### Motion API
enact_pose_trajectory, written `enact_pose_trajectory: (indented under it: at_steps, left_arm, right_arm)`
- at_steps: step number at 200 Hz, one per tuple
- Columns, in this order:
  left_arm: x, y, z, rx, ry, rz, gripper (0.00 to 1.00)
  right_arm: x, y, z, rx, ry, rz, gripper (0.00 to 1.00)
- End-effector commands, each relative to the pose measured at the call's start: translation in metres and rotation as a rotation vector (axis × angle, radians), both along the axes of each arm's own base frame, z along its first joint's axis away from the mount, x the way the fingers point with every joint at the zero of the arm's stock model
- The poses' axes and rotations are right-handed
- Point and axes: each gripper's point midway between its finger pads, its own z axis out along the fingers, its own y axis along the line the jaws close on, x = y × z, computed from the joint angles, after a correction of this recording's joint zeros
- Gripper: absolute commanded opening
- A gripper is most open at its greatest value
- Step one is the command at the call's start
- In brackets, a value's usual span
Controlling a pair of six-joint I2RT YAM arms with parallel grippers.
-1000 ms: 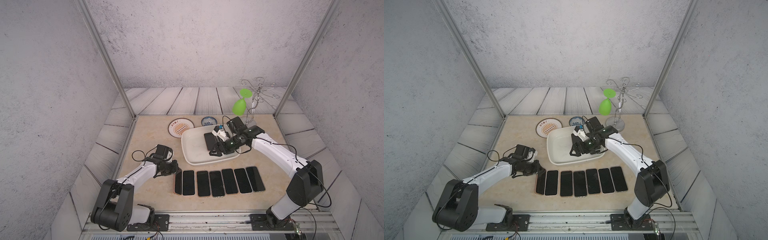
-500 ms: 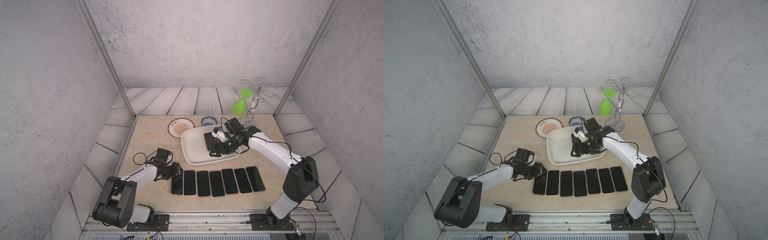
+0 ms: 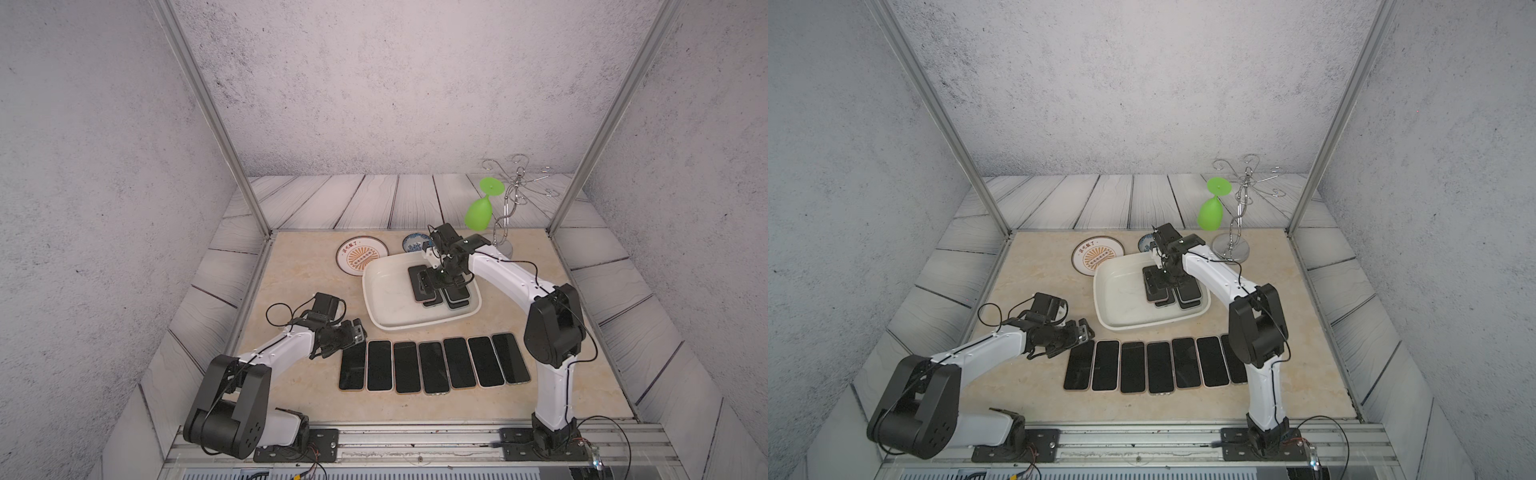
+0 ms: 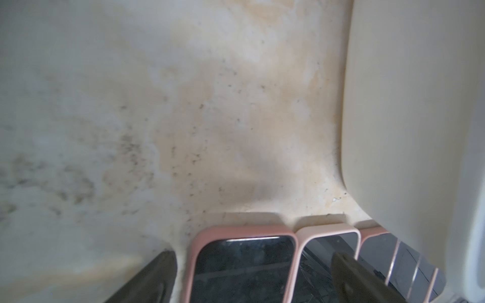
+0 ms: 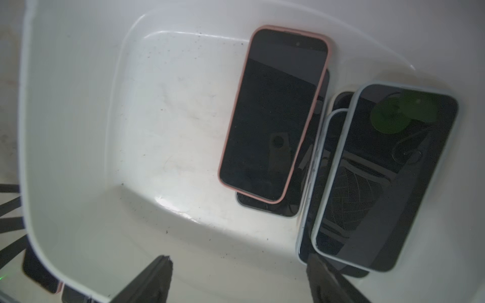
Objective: Take the phone out of the storage box
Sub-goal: Pick up the phone from the storage box.
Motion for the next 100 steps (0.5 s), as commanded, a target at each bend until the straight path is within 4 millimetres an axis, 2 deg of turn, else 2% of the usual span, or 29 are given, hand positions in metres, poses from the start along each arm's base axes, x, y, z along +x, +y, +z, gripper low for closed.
enact_pose_trajectory:
  at_steps: [1,31,53,60,63,66,100]
  left_arm:
    - [-0.025,0.030,0.000,0.143,0.066,0.046,0.98]
    - [-0.017,0.032,0.052,0.112,-0.094,0.092,0.98]
    - [-0.013,0.026,0.089,0.060,-0.198,0.089,0.98]
    - [-0.014,0.025,0.097,0.056,-0.210,0.087,0.98]
    - [-0.014,0.025,0.100,0.054,-0.214,0.085,0.98]
    - [-0.014,0.025,0.103,0.054,-0.219,0.084,0.98]
    - [-0.017,0.023,0.125,0.032,-0.267,0.069,0.98]
  right_arm:
    - [0.017,-0.001,-0.009,-0.050,-0.021,-0.049,0.88]
    - [0.032,0.021,-0.021,-0.046,-0.055,-0.032,0.91]
    - [0.043,0.026,-0.036,-0.080,-0.072,-0.047,0.92]
    - [0.045,0.025,-0.040,-0.090,-0.073,-0.056,0.92]
    - [0.046,0.025,-0.043,-0.099,-0.074,-0.058,0.98]
    - [0.048,0.025,-0.045,-0.106,-0.078,-0.060,0.99]
    - [0.057,0.024,-0.067,-0.211,-0.121,-0.072,0.99]
